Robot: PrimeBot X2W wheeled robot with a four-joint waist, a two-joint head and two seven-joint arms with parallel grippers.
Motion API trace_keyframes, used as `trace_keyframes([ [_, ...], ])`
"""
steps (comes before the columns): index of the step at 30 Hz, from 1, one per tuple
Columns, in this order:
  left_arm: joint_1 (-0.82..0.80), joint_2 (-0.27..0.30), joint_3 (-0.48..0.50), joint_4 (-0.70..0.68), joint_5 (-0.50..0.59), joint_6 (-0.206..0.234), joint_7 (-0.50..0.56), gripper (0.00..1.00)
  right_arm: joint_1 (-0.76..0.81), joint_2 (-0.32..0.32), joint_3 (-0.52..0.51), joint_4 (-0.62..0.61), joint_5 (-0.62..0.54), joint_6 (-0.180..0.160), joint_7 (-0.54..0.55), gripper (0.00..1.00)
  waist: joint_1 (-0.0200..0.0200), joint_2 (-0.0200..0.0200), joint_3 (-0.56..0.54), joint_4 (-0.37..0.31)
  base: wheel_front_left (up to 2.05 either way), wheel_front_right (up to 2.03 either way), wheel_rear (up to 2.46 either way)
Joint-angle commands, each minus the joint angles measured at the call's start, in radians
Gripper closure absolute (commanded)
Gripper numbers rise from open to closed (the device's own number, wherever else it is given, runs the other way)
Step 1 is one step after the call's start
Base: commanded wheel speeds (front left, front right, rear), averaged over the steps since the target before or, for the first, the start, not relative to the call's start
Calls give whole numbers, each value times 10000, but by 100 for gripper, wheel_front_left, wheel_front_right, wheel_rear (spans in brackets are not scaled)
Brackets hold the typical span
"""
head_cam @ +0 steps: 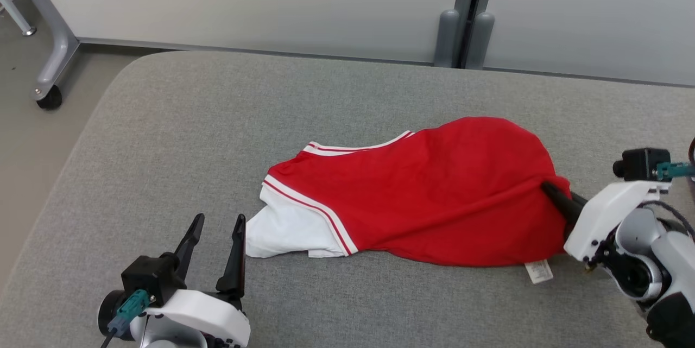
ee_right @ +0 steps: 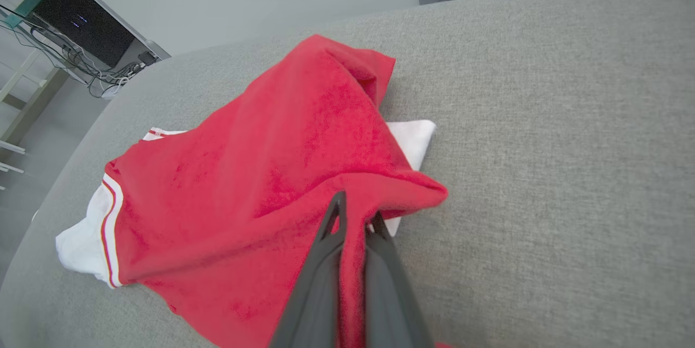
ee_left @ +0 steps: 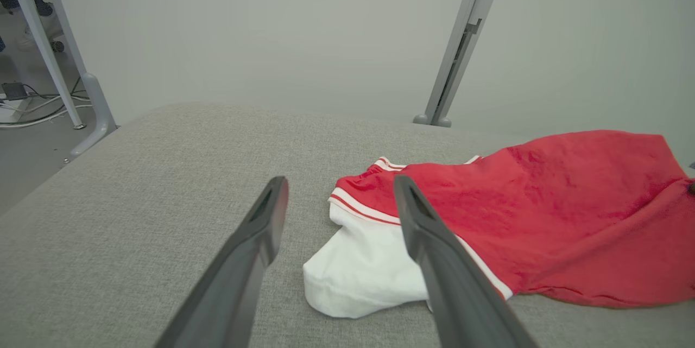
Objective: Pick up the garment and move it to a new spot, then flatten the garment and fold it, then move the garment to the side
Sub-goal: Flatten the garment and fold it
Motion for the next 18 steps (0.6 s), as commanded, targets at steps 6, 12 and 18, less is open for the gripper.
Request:
trace_keyframes([
  [6,-553,-121,-87,-24,105,-104,-54,0,-1458,-200,-47,410,316,20,403,100,0,0,878,494,0,0,0],
  [12,-953,-393,-220,255,167,-273,-122,0,-2589,-303,20,1776,394,18,737,90,0,0,1469,925,0,0,0],
  [18,-998,-463,-162,615,167,-351,-204,0,-2786,4,258,2480,638,18,144,0,0,0,1235,902,0,0,0],
])
